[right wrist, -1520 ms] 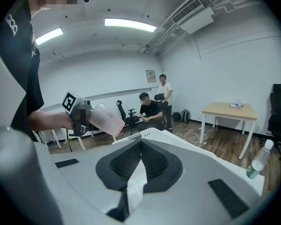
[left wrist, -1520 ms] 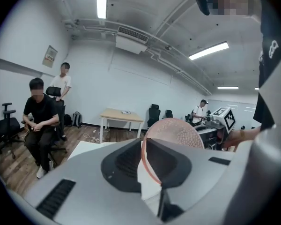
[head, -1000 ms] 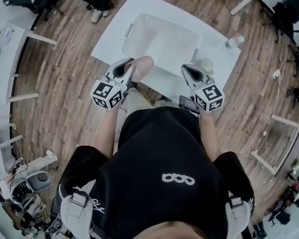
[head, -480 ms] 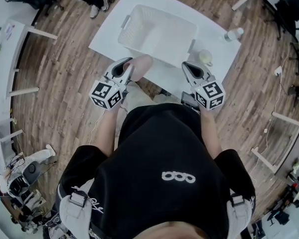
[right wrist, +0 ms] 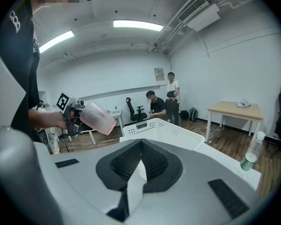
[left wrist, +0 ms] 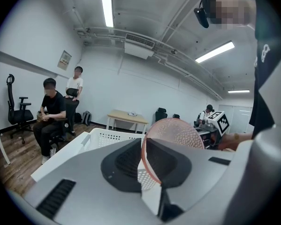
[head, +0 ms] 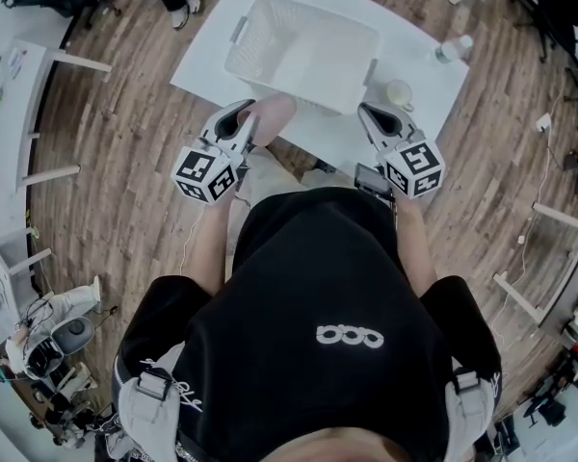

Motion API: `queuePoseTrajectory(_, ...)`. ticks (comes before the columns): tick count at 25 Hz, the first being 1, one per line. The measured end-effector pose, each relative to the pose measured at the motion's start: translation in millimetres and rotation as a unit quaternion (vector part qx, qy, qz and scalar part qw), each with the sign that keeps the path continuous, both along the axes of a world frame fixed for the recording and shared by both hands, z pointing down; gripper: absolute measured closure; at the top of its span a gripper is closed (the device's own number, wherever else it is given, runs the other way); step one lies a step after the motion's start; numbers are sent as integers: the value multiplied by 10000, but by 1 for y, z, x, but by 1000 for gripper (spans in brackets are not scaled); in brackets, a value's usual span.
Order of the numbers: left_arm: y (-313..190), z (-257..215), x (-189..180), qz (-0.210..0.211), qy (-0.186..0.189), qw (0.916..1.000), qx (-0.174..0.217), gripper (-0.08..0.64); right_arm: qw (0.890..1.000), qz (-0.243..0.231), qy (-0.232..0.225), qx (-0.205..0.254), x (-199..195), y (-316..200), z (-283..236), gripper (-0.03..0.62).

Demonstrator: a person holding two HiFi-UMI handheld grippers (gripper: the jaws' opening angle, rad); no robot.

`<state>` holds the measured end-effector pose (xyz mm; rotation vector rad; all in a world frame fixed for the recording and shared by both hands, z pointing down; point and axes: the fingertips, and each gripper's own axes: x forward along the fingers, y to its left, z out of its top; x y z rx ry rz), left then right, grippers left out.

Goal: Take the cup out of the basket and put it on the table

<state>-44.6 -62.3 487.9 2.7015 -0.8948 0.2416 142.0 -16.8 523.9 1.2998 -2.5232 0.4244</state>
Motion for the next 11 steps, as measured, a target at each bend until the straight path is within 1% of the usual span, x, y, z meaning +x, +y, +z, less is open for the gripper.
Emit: queuePoseTrajectory(11,-1,0,2,0,-12,10000,-7,523,10000,37,47,-3,1,0,1,568)
